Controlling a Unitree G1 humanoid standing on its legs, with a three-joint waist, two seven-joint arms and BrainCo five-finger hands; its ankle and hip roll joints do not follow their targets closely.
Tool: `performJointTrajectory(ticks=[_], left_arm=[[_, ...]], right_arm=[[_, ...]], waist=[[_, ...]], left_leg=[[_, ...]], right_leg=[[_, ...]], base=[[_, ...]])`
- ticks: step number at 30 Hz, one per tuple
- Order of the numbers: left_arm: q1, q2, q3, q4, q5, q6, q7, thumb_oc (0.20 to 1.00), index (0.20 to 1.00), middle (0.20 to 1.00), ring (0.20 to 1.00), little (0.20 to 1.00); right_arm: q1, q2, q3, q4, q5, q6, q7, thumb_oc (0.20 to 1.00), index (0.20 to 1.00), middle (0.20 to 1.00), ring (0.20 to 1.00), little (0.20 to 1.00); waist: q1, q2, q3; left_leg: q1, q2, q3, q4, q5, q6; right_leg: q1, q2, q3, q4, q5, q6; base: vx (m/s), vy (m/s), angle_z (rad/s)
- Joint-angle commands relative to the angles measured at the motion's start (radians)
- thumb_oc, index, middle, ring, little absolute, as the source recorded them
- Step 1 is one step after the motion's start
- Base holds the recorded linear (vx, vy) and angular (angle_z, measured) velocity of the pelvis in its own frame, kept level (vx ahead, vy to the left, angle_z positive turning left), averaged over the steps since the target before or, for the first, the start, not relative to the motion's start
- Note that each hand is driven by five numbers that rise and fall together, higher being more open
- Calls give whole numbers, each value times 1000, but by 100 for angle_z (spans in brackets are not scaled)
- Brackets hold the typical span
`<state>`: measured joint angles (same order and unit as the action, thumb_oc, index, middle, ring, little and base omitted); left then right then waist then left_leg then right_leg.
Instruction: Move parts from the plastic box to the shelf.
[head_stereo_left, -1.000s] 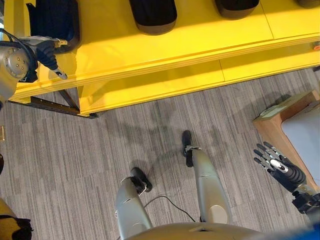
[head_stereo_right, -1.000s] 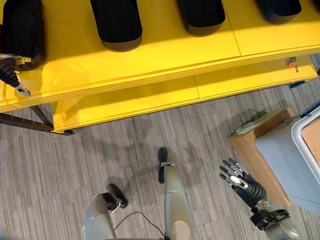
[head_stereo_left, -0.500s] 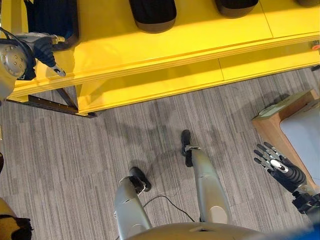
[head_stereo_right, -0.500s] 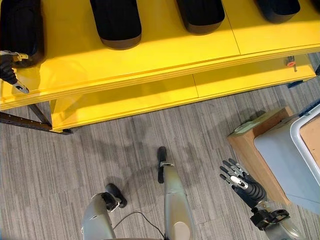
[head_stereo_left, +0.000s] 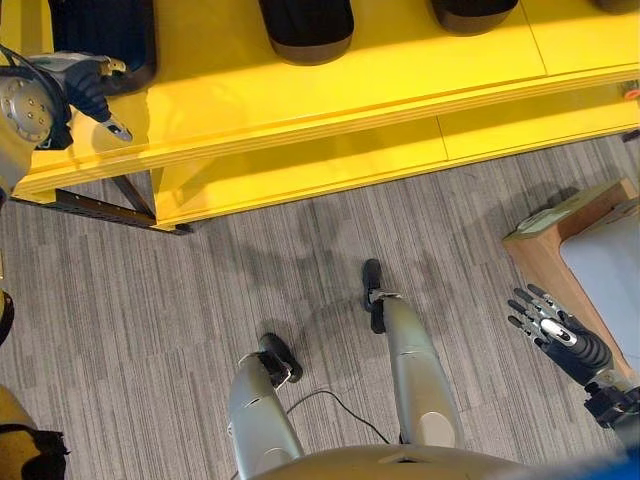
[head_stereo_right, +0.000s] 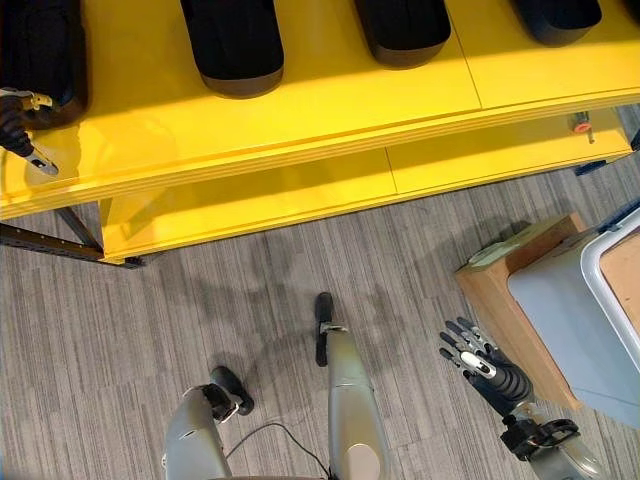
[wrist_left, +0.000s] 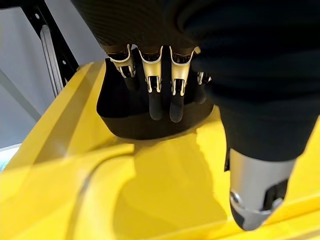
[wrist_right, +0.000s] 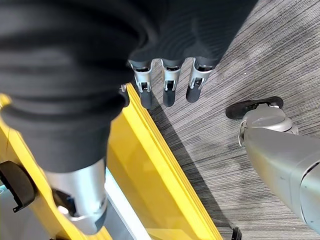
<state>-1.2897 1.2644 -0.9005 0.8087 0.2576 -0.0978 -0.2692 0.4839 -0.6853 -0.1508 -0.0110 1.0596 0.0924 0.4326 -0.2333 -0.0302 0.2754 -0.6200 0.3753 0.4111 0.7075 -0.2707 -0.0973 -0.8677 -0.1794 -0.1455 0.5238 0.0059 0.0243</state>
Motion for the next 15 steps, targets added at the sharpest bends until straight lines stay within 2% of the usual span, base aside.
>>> performJointTrajectory(ticks=[1,3,9,14,15], left_arm=[[-86,-6,62,11,-22,8,43,1000,1000,1000,1000,1000],[-82,-7,63,3,-27,6,41,1000,1000,1000,1000,1000],[41,-28,146,-225,-206,-17,-10,1000,1000,1000,1000,1000],[124,-3,192,-358,-291,-32,-26,1000,1000,1000,1000,1000],[179,15,229,-413,-373,-46,-29,1000,1000,1000,1000,1000]], right_arm=[[65,-58,-53,-28,44,-17,28,1000,1000,1000,1000,1000],[65,-57,-52,-27,45,-18,28,1000,1000,1000,1000,1000],[53,-50,-40,-26,40,-44,14,1000,1000,1000,1000,1000],[57,-53,-38,-30,32,-53,8,1000,1000,1000,1000,1000],[61,-50,-42,-37,33,-61,7,1000,1000,1000,1000,1000]], waist=[[5,-2,-26],[5,-2,-26],[11,-4,-23],[12,-4,-24],[18,-7,-24]], left_leg=[[-96,136,-141,-173,295,-97],[-95,136,-142,-172,295,-96],[-82,132,-143,-173,293,-97],[-60,128,-142,-182,293,-98],[-51,126,-143,-183,293,-101]], right_leg=[[3,-125,120,10,124,181],[4,-125,119,12,124,181],[14,-123,119,16,118,177],[32,-120,122,12,115,176],[42,-121,121,9,115,175]], base=[[0,0,0],[0,0,0],[1,0,1],[0,0,0],[0,0,0]])
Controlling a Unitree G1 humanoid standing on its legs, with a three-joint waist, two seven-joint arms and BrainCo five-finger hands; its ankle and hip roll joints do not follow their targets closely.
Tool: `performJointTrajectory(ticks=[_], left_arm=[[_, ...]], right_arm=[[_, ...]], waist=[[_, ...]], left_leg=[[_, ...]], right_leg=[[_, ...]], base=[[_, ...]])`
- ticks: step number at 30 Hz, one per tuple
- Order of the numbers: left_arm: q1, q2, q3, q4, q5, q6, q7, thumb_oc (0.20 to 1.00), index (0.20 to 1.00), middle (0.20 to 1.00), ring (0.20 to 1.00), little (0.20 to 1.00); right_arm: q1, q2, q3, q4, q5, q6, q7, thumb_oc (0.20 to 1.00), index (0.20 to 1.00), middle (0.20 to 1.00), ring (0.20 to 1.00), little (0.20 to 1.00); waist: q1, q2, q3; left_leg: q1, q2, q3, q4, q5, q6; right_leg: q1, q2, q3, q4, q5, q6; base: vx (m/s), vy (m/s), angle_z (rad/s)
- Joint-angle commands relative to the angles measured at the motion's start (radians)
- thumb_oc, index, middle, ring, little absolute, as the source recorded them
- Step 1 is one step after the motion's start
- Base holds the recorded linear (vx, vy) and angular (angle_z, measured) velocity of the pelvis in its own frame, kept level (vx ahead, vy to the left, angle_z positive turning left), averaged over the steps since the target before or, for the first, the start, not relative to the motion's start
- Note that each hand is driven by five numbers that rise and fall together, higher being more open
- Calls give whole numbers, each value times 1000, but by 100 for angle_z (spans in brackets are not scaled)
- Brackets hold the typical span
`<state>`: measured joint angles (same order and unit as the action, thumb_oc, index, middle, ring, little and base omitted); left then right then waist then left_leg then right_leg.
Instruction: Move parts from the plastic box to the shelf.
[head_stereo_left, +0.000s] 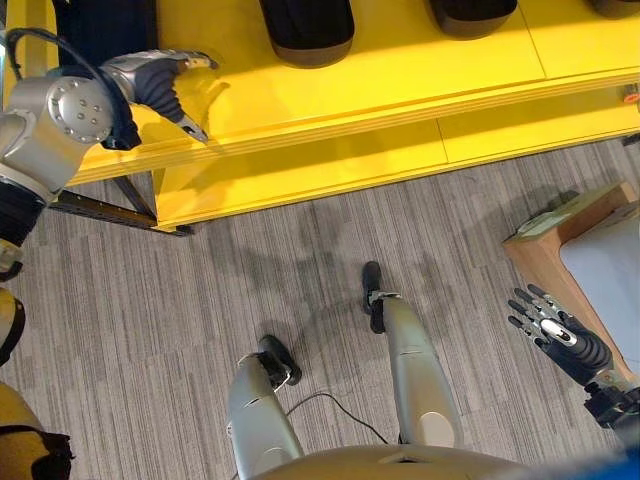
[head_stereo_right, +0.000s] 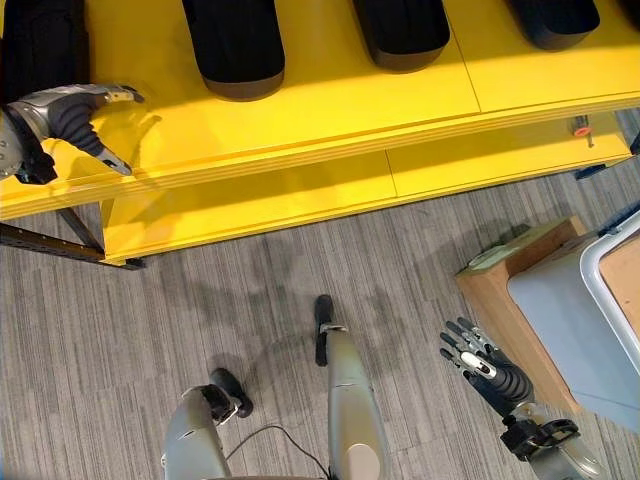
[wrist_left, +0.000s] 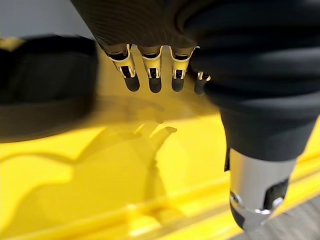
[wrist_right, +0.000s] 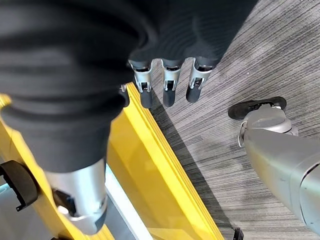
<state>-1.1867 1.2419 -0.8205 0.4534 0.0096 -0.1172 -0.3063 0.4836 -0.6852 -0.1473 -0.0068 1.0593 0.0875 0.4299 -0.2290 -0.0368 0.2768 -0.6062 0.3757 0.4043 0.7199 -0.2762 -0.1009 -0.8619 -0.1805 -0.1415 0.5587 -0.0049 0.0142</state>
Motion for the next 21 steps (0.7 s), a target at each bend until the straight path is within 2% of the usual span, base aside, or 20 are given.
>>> performJointTrajectory(ticks=[1,3,4,7,10,11,12,13,16,17,19,20,21], left_arm=[[107,48,167,-89,-156,-30,2,1000,1000,1000,1000,1000],[177,77,211,-155,-268,-47,-17,1000,1000,1000,1000,1000],[192,79,226,-159,-268,-46,-18,1000,1000,1000,1000,1000],[402,152,348,-313,-554,-80,-62,1000,1000,1000,1000,1000],[633,169,496,-403,-732,-100,-89,1000,1000,1000,1000,1000],[695,154,530,-415,-788,-110,-81,1000,1000,1000,1000,1000],[730,154,564,-423,-787,-109,-82,1000,1000,1000,1000,1000],[846,130,605,-471,-886,-109,-107,1000,1000,1000,1000,1000],[1042,79,693,-532,-960,-114,-88,1000,1000,1000,1000,1000],[1052,79,703,-535,-960,-114,-88,1000,1000,1000,1000,1000],[1167,18,755,-566,-981,-131,-62,1000,1000,1000,1000,1000],[1263,-52,789,-617,-989,-133,-56,1000,1000,1000,1000,1000],[1307,-76,814,-624,-988,-138,-44,1000,1000,1000,1000,1000]], right_arm=[[64,-54,-48,-48,31,-62,10,1000,1000,1000,1000,1000],[75,-51,-54,-66,33,-65,17,1000,1000,1000,1000,1000],[75,-55,-54,-67,33,-65,16,1000,1000,1000,1000,1000],[98,-62,-53,-112,31,-89,38,1000,1000,1000,1000,1000],[105,-68,-45,-142,25,-119,40,1000,1000,1000,1000,1000],[104,-66,-42,-149,16,-132,38,1000,1000,1000,1000,1000],[100,-73,-38,-149,16,-132,38,1000,1000,1000,1000,1000],[96,-74,-42,-170,7,-163,25,1000,1000,1000,1000,1000],[70,-92,-34,-190,-4,-202,-4,1000,1000,1000,1000,1000],[68,-94,-32,-191,-4,-202,-4,1000,1000,1000,1000,1000],[53,-97,-29,-207,-10,-223,-19,1000,1000,1000,1000,1000],[40,-94,-28,-215,-12,-234,-30,1000,1000,1000,1000,1000],[32,-93,-23,-218,-9,-240,-32,1000,1000,1000,1000,1000]], waist=[[13,1,-25],[18,0,-25],[14,2,-25],[29,3,-18],[37,6,-10],[46,5,-9],[39,7,-8],[49,6,-3],[46,8,2],[43,7,3],[48,9,-5],[56,9,-19],[55,11,-26]], left_leg=[[-59,126,-135,-197,299,-99],[-46,124,-135,-201,300,-102],[-44,124,-135,-202,301,-102],[-9,117,-139,-215,305,-106],[31,112,-140,-229,310,-109],[49,108,-138,-238,312,-110],[53,108,-137,-239,312,-110],[87,99,-140,-254,315,-110],[154,84,-137,-288,320,-110],[158,84,-136,-289,320,-110],[203,71,-136,-319,325,-106],[238,55,-126,-363,356,-91],[256,49,-124,-377,359,-88]], right_leg=[[43,-120,116,-29,126,186],[60,-120,115,-36,126,186],[61,-120,115,-36,126,186],[104,-120,113,-45,126,186],[153,-124,105,-59,127,188],[172,-127,101,-64,126,190],[175,-127,101,-65,126,190],[218,-127,95,-78,126,193],[294,-126,87,-108,124,198],[296,-126,87,-108,124,198],[346,-126,79,-132,122,202],[388,-126,68,-173,142,201],[409,-126,67,-182,142,202]], base=[[0,0,0],[0,0,0],[0,0,0],[2,-1,0],[9,1,4],[8,3,5],[23,7,6],[25,11,10],[22,19,12],[13,13,19],[9,11,14],[-6,21,13],[6,28,21]])
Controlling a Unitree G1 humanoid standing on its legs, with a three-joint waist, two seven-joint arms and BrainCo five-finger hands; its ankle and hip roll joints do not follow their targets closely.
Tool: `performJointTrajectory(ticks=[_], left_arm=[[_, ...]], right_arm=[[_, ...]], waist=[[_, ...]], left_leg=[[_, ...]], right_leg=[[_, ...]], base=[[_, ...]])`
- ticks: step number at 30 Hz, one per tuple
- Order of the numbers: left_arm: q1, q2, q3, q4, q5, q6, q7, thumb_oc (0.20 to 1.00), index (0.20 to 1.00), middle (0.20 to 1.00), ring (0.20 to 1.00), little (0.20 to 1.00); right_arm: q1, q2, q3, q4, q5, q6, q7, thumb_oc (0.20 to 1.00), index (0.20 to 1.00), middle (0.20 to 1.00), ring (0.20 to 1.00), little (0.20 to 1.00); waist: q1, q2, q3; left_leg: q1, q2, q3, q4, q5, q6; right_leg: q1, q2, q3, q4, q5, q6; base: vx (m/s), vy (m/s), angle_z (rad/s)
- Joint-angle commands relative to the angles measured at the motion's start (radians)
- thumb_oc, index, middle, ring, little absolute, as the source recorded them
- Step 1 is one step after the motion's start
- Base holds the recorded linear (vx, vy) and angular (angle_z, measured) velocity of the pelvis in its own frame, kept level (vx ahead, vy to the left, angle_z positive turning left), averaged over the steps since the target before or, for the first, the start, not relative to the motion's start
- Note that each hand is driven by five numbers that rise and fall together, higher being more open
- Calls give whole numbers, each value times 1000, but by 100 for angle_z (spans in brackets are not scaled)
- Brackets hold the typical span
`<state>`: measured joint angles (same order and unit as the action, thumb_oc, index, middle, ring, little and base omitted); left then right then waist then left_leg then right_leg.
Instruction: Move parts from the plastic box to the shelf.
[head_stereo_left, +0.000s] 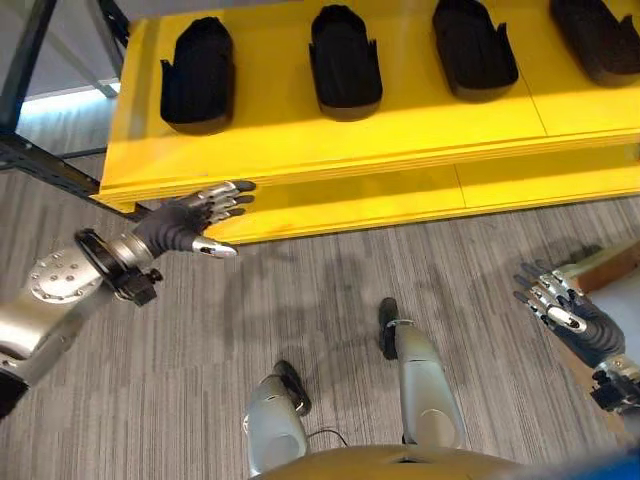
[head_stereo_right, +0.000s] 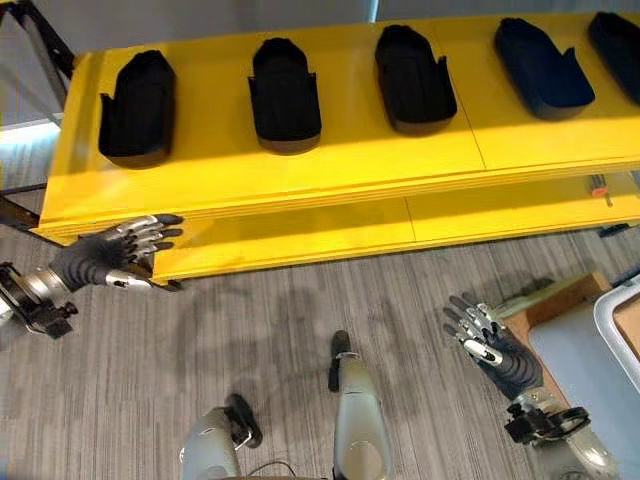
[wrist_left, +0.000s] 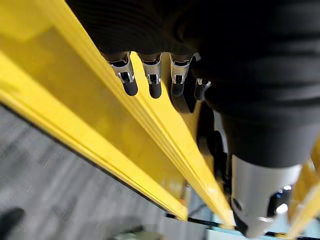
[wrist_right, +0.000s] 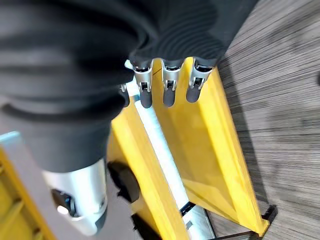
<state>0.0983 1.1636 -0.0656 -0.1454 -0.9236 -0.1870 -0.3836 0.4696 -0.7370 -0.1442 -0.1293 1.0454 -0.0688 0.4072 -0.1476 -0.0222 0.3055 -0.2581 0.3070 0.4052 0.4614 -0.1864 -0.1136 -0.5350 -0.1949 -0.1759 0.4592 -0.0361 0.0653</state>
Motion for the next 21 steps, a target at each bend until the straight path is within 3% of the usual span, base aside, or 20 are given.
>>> performJointTrajectory(ticks=[1,3,4,6,7,9,10,13,14,21], left_arm=[[105,-103,95,-21,-79,-73,54,1000,1000,1000,1000,1000],[173,-239,147,6,-75,-89,80,1000,1000,1000,1000,1000],[174,-239,148,6,-75,-89,80,1000,1000,1000,1000,1000],[206,-322,166,16,-62,-82,91,1000,1000,1000,1000,1000],[257,-408,197,20,-62,-87,86,1000,1000,1000,1000,1000],[287,-490,216,28,-55,-87,91,1000,1000,1000,1000,1000],[304,-606,232,24,-51,-103,109,1000,1000,1000,1000,1000],[305,-666,243,16,-45,-124,116,1000,1000,1000,1000,1000],[311,-753,222,29,-23,-132,125,1000,1000,1000,1000,1000],[326,-791,147,37,-2,-98,109,1000,1000,1000,1000,1000]], right_arm=[[31,-36,-15,-102,-3,-95,-21,1000,1000,1000,1000,1000],[7,-25,-5,-115,-11,-105,-30,1000,1000,1000,1000,1000],[7,-26,-4,-116,-11,-105,-30,1000,1000,1000,1000,1000],[5,-20,8,-109,-9,-95,-34,1000,1000,1000,1000,1000],[17,-4,3,-111,-14,-88,-32,1000,1000,1000,1000,1000],[25,13,-1,-109,-34,-84,-33,1000,1000,1000,1000,1000],[14,46,19,-90,-62,-83,-42,1000,1000,1000,1000,1000],[2,65,36,-68,-68,-84,-46,1000,1000,1000,1000,1000],[-17,98,71,-41,-88,-77,-53,1000,1000,1000,1000,1000],[-35,129,142,-22,-100,-58,-57,1000,1000,1000,1000,1000]], waist=[[-18,-1,-72],[-6,-4,-98],[-6,-4,-96],[1,-4,-113],[10,-6,-134],[15,-8,-158],[26,-14,-185],[31,-19,-198],[44,-29,-237],[57,-33,-304]], left_leg=[[-46,99,-121,-155,280,-70],[17,86,-113,-207,293,-68],[20,86,-113,-208,293,-68],[62,82,-111,-238,300,-65],[109,78,-103,-281,308,-64],[145,66,-99,-313,314,-61],[192,49,-93,-363,317,-55],[211,43,-86,-386,325,-53],[258,35,-78,-429,327,-49],[307,18,-71,-499,343,-44]], right_leg=[[137,-113,86,-114,171,157],[209,-108,70,-157,165,162],[212,-108,70,-158,165,162],[258,-107,59,-187,165,163],[304,-108,45,-225,163,166],[341,-109,34,-258,162,170],[380,-109,24,-298,165,173],[398,-108,19,-320,172,173],[445,-104,7,-366,175,178],[497,-102,-4,-438,198,177]], base=[[47,28,13],[47,13,11],[30,0,13],[12,-1,12],[25,-3,10],[15,1,0],[0,0,0],[0,0,0],[9,-21,5],[-9,-3,7]])
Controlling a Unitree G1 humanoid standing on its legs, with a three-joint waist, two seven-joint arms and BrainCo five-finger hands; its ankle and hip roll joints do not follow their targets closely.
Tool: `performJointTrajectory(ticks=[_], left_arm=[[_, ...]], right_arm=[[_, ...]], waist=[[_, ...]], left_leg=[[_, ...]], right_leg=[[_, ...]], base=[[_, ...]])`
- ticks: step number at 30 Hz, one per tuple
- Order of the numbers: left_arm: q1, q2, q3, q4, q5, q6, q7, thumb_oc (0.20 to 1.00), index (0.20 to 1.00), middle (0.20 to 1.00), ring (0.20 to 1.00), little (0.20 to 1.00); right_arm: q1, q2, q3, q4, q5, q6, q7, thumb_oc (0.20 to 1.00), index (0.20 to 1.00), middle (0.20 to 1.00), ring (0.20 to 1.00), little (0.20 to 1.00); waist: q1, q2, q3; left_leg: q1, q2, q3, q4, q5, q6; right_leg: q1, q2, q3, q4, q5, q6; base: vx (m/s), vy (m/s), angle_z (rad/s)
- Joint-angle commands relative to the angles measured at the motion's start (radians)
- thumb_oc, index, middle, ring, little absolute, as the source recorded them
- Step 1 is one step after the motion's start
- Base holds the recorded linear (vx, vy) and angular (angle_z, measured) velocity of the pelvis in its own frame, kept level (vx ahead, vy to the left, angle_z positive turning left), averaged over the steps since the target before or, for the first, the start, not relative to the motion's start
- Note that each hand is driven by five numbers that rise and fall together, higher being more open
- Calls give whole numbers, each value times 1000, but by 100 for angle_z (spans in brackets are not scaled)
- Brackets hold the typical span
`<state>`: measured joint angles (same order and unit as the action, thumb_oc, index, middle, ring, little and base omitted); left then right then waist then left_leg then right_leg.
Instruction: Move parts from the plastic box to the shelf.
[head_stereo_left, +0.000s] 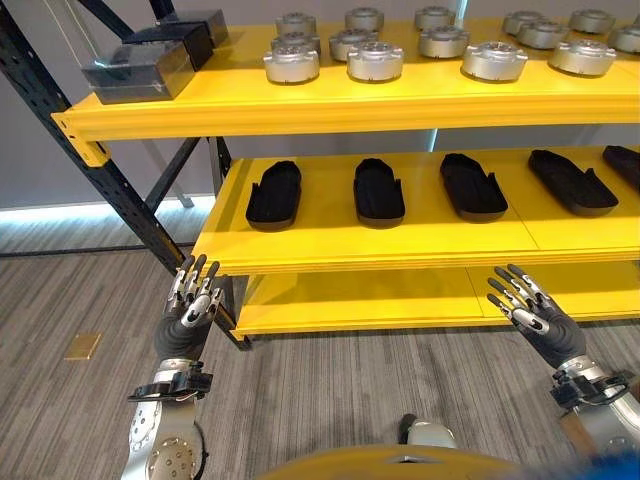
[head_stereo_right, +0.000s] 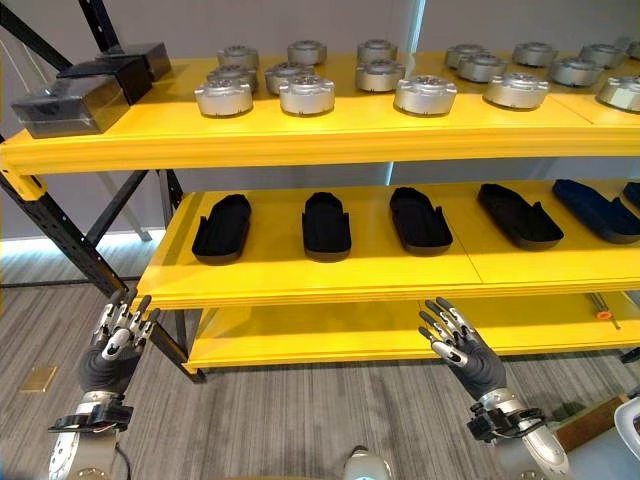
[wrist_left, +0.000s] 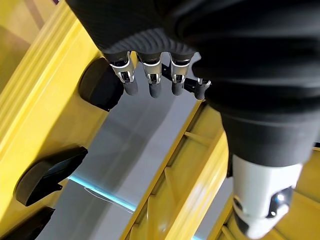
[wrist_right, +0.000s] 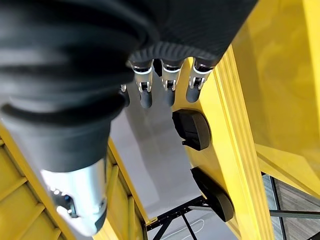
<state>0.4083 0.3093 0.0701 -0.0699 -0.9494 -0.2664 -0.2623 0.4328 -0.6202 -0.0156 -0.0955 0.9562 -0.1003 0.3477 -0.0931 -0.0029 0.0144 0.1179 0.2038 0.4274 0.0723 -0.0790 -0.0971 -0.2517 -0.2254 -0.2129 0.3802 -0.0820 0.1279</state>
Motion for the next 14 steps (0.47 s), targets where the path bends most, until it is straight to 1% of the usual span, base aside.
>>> performJointTrajectory(ticks=[1,2,5,14], left_arm=[[10,58,-3,-32,22,-14,-9,1000,1000,1000,1000,1000],[-6,51,-28,-7,26,-10,-6,1000,1000,1000,1000,1000],[-34,49,-60,40,49,-8,7,1000,1000,1000,1000,1000],[-46,48,-75,81,96,-7,19,1000,1000,1000,1000,1000]], right_arm=[[-9,18,32,-42,-7,-25,-3,1000,1000,1000,1000,1000],[-34,25,53,-16,-24,-31,-19,1000,1000,1000,1000,1000],[-76,43,93,10,-15,-35,-36,1000,1000,1000,1000,1000],[-106,70,121,26,-6,-37,-41,1000,1000,1000,1000,1000]], waist=[[3,-53,-18],[3,-55,-30],[7,-57,-43],[8,-64,-50]], left_leg=[[-67,122,-94,-115,238,-61],[-59,123,-90,-124,240,-62],[-50,119,-83,-123,239,-61],[-23,115,-72,-123,231,-58]], right_leg=[[218,-71,31,-364,246,114],[227,-71,28,-375,251,116],[237,-74,28,-385,258,118],[259,-80,32,-381,258,121]], base=[[0,0,0],[0,0,0],[0,0,0],[4,0,0]])
